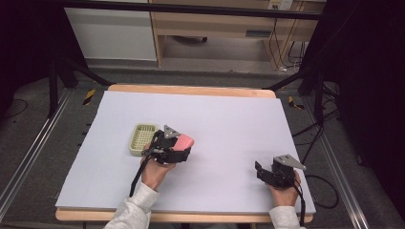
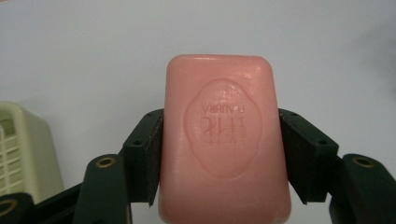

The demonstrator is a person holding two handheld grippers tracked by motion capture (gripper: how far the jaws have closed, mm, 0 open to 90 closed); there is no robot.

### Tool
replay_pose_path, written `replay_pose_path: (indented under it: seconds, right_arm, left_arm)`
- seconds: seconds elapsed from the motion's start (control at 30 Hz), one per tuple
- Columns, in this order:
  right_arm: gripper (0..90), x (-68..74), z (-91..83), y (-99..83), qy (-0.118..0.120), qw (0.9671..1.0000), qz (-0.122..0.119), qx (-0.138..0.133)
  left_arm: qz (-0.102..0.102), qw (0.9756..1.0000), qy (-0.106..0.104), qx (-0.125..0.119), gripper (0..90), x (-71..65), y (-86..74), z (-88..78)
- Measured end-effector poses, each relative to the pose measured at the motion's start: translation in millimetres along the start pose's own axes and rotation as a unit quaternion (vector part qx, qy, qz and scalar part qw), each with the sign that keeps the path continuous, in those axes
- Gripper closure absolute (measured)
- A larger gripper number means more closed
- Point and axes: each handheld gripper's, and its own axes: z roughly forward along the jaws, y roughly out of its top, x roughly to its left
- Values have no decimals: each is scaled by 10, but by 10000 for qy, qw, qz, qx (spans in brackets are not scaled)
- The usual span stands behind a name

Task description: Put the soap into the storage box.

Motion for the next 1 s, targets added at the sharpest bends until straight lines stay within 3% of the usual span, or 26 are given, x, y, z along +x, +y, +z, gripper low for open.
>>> replay_pose_path:
  seconds: [0.5,1.0]
  right_arm:
    - [253,0,-1,-4,-13,10000,12,-54]
    - [253,-3,-1,-1,2,10000,33,-58]
  left_arm:
    - [-218,9990,390,-76,370,399,-48,-241]
    - [-506,9966,639,-124,370,661,-48,-288]
